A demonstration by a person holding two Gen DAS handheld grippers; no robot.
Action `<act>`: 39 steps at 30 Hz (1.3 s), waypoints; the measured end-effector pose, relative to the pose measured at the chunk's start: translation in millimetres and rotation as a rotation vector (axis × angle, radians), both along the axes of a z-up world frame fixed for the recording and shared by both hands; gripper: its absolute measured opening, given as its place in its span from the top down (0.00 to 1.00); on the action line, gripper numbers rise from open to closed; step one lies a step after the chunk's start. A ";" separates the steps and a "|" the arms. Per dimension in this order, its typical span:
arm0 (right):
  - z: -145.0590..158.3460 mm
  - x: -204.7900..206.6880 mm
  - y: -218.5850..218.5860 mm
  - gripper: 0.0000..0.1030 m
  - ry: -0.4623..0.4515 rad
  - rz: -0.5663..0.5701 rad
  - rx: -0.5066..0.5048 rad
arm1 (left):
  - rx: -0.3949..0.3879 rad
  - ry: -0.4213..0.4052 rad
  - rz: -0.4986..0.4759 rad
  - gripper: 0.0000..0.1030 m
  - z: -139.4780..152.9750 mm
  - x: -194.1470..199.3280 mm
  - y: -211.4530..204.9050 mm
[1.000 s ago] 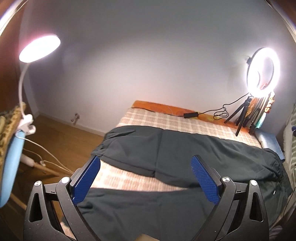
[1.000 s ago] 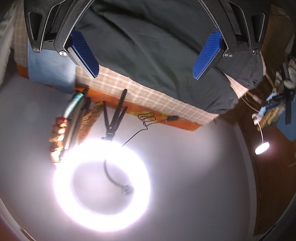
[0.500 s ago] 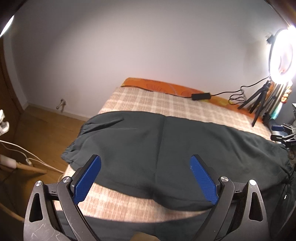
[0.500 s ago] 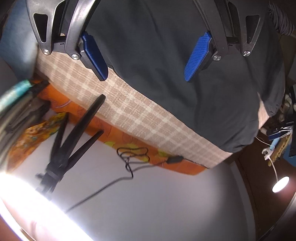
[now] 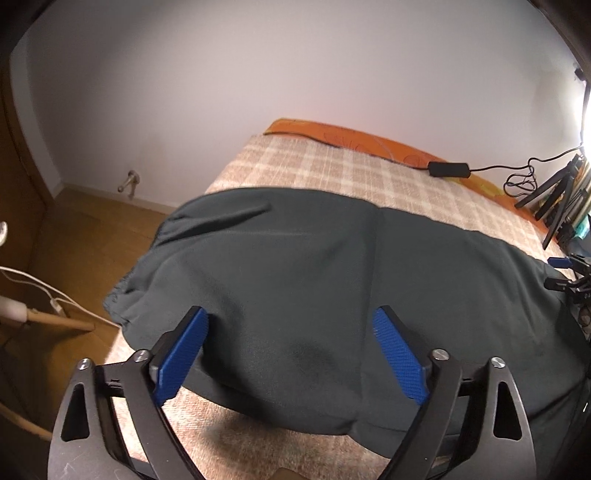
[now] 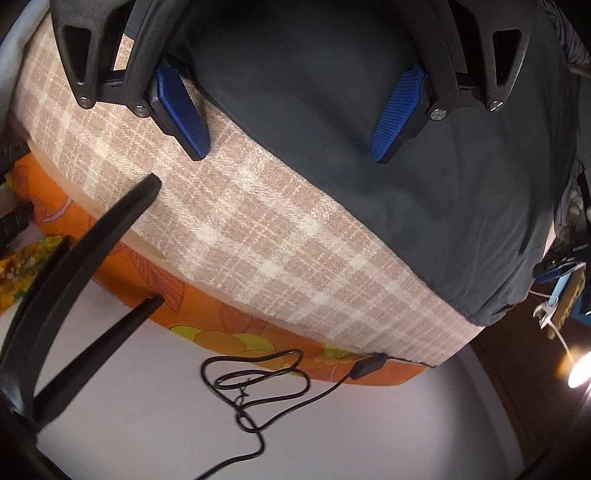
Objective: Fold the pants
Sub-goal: 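Move both tools toward the trousers' waistband and lower onto the fabric, then close the right gripper on the waistband while the left gripper grasps the waistband too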
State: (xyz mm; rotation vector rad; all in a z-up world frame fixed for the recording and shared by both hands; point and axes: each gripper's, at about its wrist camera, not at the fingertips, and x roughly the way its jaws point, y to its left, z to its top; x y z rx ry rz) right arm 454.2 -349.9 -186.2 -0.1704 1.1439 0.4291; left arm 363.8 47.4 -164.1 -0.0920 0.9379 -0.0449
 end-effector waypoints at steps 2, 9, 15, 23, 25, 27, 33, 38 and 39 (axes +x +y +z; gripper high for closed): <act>3.7 -6.5 6.4 0.30 -0.006 0.024 -0.034 | -0.015 0.010 0.013 0.13 -6.8 1.8 1.7; 40.1 -38.6 24.7 0.98 -0.033 0.076 -0.072 | 0.018 0.041 0.029 0.13 -20.3 1.8 4.3; 101.7 -112.8 33.4 0.99 -0.158 0.109 0.042 | -0.087 0.016 0.077 0.12 0.9 -1.2 21.2; 93.0 -208.3 69.6 0.99 -0.122 0.263 -0.014 | -0.230 -0.014 0.154 0.12 31.0 -6.1 42.1; 81.6 -221.0 72.7 1.00 -0.094 0.287 -0.040 | -0.259 0.002 0.160 0.12 29.8 -3.3 41.7; 73.9 -227.5 75.5 1.00 -0.091 0.302 -0.072 | -0.283 0.033 0.170 0.12 24.4 0.9 40.7; 72.9 -230.6 73.0 1.00 -0.101 0.303 -0.078 | -0.389 0.153 0.245 0.12 -0.8 26.0 35.4; 71.5 -236.7 73.1 1.00 -0.105 0.310 -0.088 | -0.307 0.223 0.257 0.15 -14.4 40.4 23.5; 71.0 -238.4 73.9 0.99 -0.103 0.311 -0.089 | -0.284 0.213 0.264 0.20 -16.6 40.7 21.2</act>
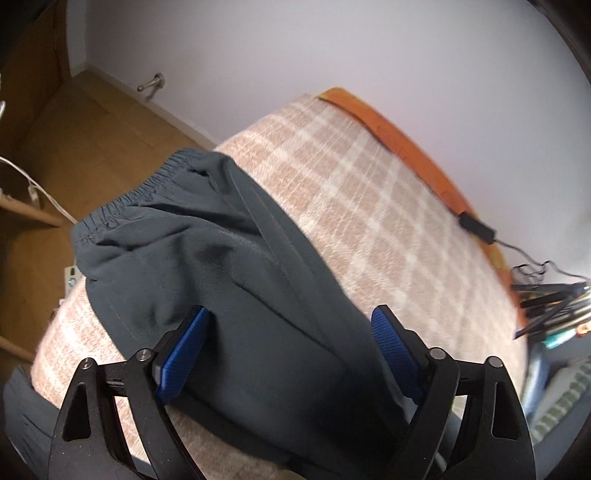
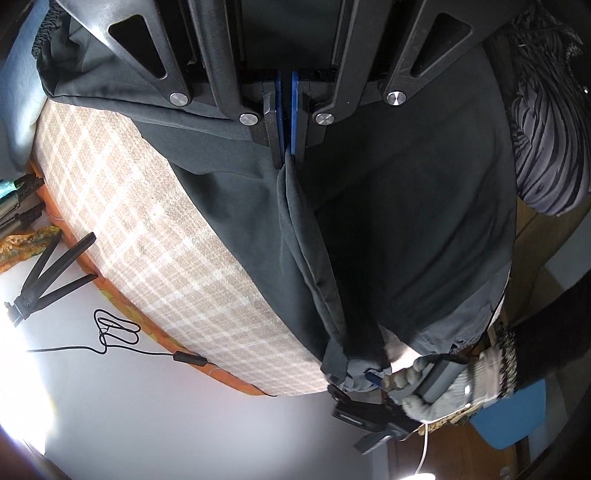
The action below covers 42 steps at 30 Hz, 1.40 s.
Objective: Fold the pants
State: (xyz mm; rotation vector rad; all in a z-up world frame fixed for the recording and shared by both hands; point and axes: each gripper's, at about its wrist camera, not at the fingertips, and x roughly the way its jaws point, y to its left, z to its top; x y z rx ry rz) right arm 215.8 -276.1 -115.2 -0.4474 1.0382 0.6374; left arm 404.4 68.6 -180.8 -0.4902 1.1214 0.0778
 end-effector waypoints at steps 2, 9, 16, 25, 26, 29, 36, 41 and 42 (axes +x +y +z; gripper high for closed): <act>-2.1 -0.1 1.5 0.99 -0.001 0.001 -0.004 | 0.070 -0.032 -0.005 0.49 2.3 -2.8 -4.7; 0.7 1.8 0.4 0.99 -0.029 -0.016 -0.006 | -0.034 -0.131 0.036 0.97 2.7 -18.1 7.9; 26.9 1.7 -8.7 0.99 -0.099 -0.062 0.005 | -0.019 -0.282 0.042 0.98 42.3 -52.4 16.8; 64.4 -45.9 1.3 1.00 -0.132 -0.012 -0.022 | -0.027 -0.420 0.043 0.98 79.1 -141.1 41.4; 67.7 -54.9 3.0 1.00 -0.132 0.000 -0.027 | -0.028 -0.428 0.045 0.98 80.2 -150.2 42.9; 71.3 -81.3 6.9 1.00 -0.123 0.026 -0.049 | -0.028 -0.441 0.049 0.98 77.2 -187.3 45.5; 44.3 -122.6 8.4 1.00 -0.026 0.044 -0.086 | -0.028 -0.359 0.049 0.98 30.1 -253.9 50.3; 16.0 -142.7 14.7 1.00 0.035 0.065 -0.133 | -0.051 -0.286 0.028 0.96 4.1 -277.4 55.6; 12.2 -145.0 15.0 1.00 0.046 0.065 -0.135 | -0.044 -0.278 0.024 0.95 2.6 -281.5 56.3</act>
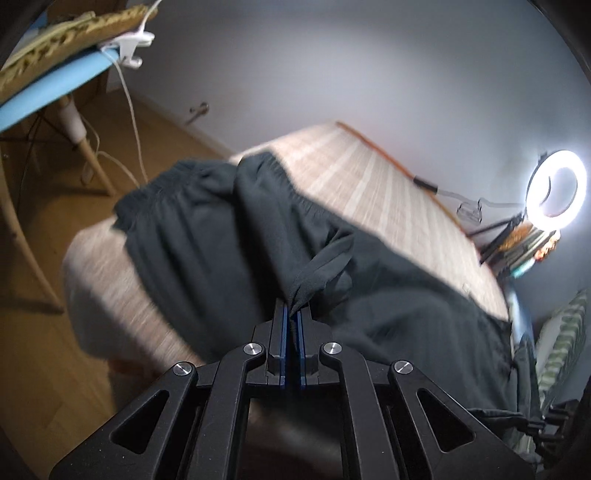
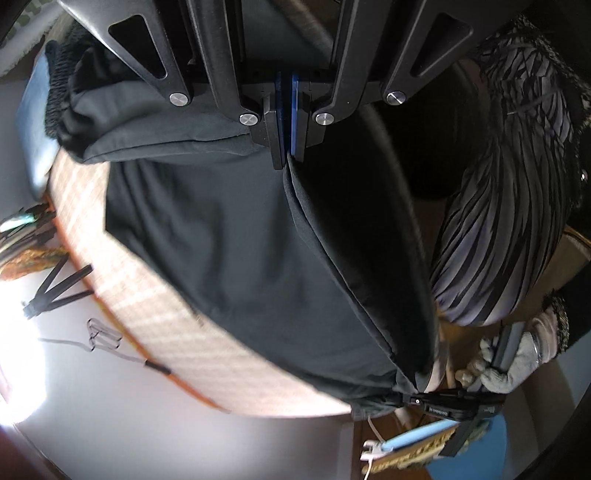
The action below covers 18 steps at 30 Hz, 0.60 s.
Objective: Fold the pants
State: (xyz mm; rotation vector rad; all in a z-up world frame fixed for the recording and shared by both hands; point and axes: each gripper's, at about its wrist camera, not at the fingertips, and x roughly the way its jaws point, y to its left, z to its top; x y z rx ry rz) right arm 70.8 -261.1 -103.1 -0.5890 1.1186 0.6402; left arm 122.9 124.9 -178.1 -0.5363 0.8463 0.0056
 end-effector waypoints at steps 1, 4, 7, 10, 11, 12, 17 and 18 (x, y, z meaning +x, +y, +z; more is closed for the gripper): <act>-3.8 -2.4 0.2 1.00 0.007 -0.001 -0.005 | 0.015 0.002 0.002 0.89 0.3 -4.0 1.0; -10.8 -5.1 -1.0 1.00 0.020 -0.015 -0.007 | 0.087 -0.014 0.003 0.75 11.6 -10.2 0.1; -13.3 -3.4 -1.4 1.00 0.022 -0.031 -0.002 | 0.214 -0.037 0.010 0.58 27.8 -12.9 -6.6; -13.7 -5.1 -0.6 0.99 0.027 -0.053 0.012 | 0.277 -0.072 -0.030 0.51 42.5 -5.6 -16.0; -13.5 -2.7 -2.1 0.99 0.033 -0.062 0.023 | 0.291 -0.072 -0.059 0.48 44.4 -0.6 -19.3; -13.2 1.3 -4.3 0.99 0.035 -0.069 0.033 | 0.320 -0.071 -0.096 0.45 46.5 8.7 -27.3; -8.6 0.6 -6.3 0.99 0.026 -0.110 0.072 | 0.429 -0.010 -0.259 0.45 28.7 43.7 -60.1; -8.5 0.2 -5.9 0.99 0.024 -0.114 0.076 | 0.444 0.012 -0.269 0.45 22.2 48.6 -62.8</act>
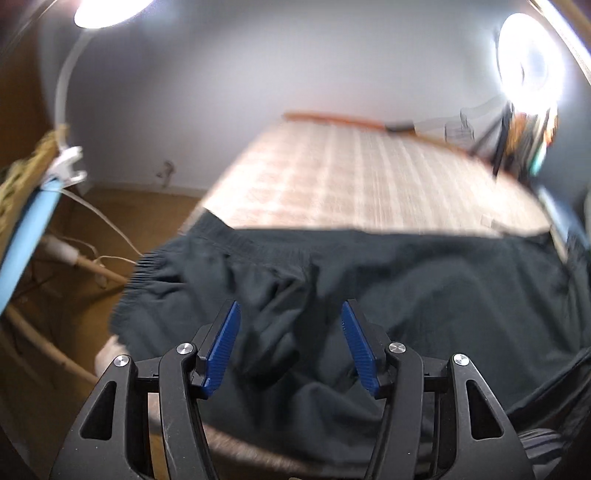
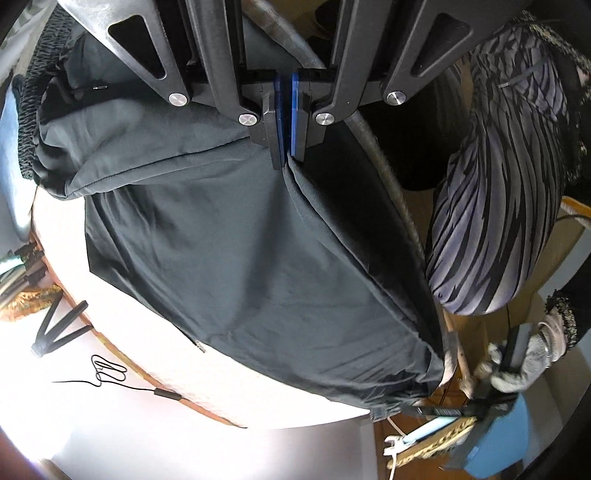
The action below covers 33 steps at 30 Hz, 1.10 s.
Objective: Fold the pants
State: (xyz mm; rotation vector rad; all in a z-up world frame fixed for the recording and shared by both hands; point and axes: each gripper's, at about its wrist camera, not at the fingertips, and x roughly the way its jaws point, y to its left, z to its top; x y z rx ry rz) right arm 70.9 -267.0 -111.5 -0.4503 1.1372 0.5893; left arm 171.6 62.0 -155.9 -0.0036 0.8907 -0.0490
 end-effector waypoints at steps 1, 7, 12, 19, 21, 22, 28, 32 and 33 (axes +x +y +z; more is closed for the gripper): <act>-0.2 -0.3 -0.2 0.99 0.000 -0.005 0.002 | 0.026 0.026 0.007 0.45 -8.6 7.4 -2.1; -4.4 -1.9 -3.0 0.98 0.020 -0.014 0.006 | -0.051 0.032 0.087 0.74 -31.3 19.3 22.3; -10.2 8.4 -2.4 0.98 0.034 -0.016 -0.003 | -0.233 -0.046 0.176 0.92 -24.4 -1.7 66.9; -14.7 15.0 1.0 0.77 0.100 0.003 0.001 | -0.504 -0.095 0.345 0.89 -38.8 -41.2 142.5; 0.1 22.9 2.7 0.71 0.088 0.005 0.029 | -0.525 -0.077 0.356 0.82 -44.3 -43.0 146.8; 7.9 27.4 3.3 0.69 0.079 0.003 0.047 | -0.540 -0.077 0.366 0.73 -45.8 -44.8 150.8; 53.5 91.6 34.9 0.60 0.001 0.045 0.207 | -0.577 -0.098 0.380 0.62 -47.2 -39.9 158.7; 41.3 142.5 82.2 0.60 0.017 0.097 0.261 | -0.542 -0.091 0.385 0.62 -46.2 -35.2 160.0; 36.3 155.0 98.2 0.60 0.026 0.117 0.268 | -0.543 -0.094 0.386 0.62 -45.3 -34.8 160.5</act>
